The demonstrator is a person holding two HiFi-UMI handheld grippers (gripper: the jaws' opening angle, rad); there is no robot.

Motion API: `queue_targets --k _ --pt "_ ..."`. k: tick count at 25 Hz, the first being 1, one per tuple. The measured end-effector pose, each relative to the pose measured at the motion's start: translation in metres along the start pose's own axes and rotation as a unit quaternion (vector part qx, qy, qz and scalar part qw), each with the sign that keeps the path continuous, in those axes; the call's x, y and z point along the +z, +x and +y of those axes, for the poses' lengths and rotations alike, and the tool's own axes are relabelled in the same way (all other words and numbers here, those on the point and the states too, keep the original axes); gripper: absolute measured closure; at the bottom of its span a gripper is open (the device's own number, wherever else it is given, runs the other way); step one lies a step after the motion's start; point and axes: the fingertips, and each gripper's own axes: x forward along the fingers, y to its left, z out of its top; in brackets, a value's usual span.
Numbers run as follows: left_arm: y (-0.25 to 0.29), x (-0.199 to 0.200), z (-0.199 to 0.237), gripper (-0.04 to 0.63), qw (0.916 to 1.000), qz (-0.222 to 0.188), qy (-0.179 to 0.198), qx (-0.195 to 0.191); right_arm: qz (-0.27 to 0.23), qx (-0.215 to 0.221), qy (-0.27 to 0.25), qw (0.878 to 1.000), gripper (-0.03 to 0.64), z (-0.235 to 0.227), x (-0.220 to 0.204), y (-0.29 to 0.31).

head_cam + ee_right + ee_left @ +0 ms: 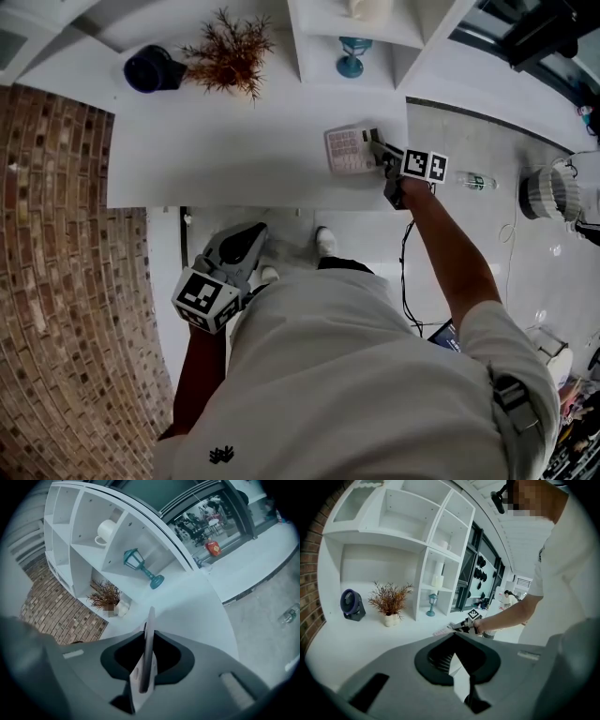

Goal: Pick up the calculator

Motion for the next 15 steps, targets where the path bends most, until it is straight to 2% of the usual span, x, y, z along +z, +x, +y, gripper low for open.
queue_targets --k 3,9,15 --pt "-0.010 -0.008 0.004 0.591 1.0000 0.006 -0.004 0.000 -0.008 0.000 -0.009 1.000 0.548 0.008 0.002 -0.002" --pt "-0.032 -0.011 0.007 0.589 0.9998 -0.019 -0.003 -0.007 -0.020 -0.010 -0.035 0.999 0.554 0.029 0.003 -0.010" --pt "-0.064 -0.028 0.015 0.591 0.9997 -0.017 0.004 -0.016 -0.031 -0.018 -0.054 0.998 0.555 0.056 -0.001 -0.020"
